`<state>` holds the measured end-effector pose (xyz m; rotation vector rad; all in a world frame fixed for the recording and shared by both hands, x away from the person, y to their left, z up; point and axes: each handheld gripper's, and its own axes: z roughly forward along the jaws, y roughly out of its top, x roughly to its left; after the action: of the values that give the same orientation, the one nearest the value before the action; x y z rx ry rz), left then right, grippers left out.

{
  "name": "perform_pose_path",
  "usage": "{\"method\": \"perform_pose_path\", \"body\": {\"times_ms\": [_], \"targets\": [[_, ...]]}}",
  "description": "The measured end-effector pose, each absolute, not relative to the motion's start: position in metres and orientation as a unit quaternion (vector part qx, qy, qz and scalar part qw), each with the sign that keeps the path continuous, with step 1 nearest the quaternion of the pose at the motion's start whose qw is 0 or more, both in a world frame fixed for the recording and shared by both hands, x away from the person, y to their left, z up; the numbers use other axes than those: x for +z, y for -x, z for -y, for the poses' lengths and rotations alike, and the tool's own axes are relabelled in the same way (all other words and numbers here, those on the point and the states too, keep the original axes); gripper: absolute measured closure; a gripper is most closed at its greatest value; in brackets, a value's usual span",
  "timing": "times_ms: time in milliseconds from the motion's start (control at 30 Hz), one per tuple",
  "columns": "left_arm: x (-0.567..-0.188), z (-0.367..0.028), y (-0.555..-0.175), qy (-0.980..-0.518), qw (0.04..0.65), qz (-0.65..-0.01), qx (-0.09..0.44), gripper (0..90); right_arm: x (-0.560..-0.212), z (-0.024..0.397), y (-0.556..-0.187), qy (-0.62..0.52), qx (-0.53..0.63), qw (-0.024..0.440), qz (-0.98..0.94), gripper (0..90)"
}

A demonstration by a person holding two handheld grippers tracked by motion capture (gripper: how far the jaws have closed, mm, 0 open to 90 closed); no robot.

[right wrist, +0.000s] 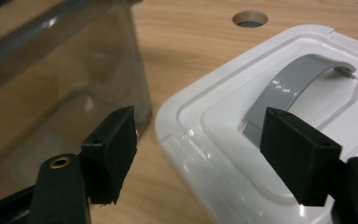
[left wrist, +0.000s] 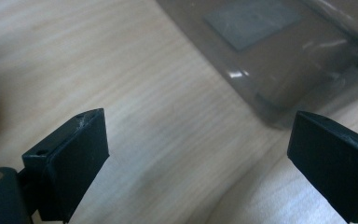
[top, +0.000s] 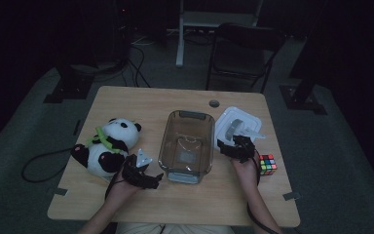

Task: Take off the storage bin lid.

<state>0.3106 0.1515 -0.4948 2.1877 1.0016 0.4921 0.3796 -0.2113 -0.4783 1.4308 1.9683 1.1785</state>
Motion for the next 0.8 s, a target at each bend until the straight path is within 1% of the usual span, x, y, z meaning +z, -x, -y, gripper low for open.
{"method": "perform_pose_path", "body": {"times_ms": [33, 67, 100, 167, 300, 433, 500, 600, 667, 800], "targets": [[-0.495, -0.151, -0.311, -0.839, 0.336, -0.384, 0.189, 5.8, -0.478, 0.211, -0.38, -0.517, 0.425, 0.217, -0.711, 25.7], [-0.49, -0.151, -0.31, -0.833, 0.334, -0.396, 0.196, 5.8, -0.48, 0.211, -0.374, -0.508, 0.426, 0.214, -0.718, 20.4], [-0.49, -0.151, -0.31, -0.833, 0.334, -0.396, 0.196, 5.8, -0.48, 0.211, -0.374, -0.508, 0.426, 0.214, -0.718, 20.4], [-0.487, -0.154, -0.31, -0.831, 0.339, -0.398, 0.189, 5.8, -0.485, 0.212, -0.366, -0.487, 0.416, 0.205, -0.74, 12.9], [-0.487, -0.157, -0.311, -0.831, 0.341, -0.398, 0.186, 5.8, -0.49, 0.213, -0.356, -0.483, 0.418, 0.199, -0.743, 13.3], [-0.484, -0.157, -0.313, -0.827, 0.342, -0.402, 0.194, 5.8, -0.496, 0.211, -0.345, -0.467, 0.424, 0.185, -0.753, 13.3], [-0.48, -0.158, -0.313, -0.826, 0.336, -0.407, 0.201, 5.8, -0.499, 0.208, -0.342, -0.463, 0.42, 0.188, -0.758, 13.3], [-0.476, -0.159, -0.311, -0.826, 0.334, -0.407, 0.203, 5.8, -0.505, 0.204, -0.339, -0.452, 0.412, 0.19, -0.768, 13.3], [-0.47, -0.164, -0.308, -0.825, 0.348, -0.401, 0.194, 5.8, -0.507, 0.204, -0.339, -0.45, 0.413, 0.184, -0.77, 13.3], [-0.464, -0.168, -0.303, -0.825, 0.351, -0.397, 0.196, 5.8, -0.508, 0.203, -0.339, -0.446, 0.416, 0.178, -0.772, 13.3]]}}
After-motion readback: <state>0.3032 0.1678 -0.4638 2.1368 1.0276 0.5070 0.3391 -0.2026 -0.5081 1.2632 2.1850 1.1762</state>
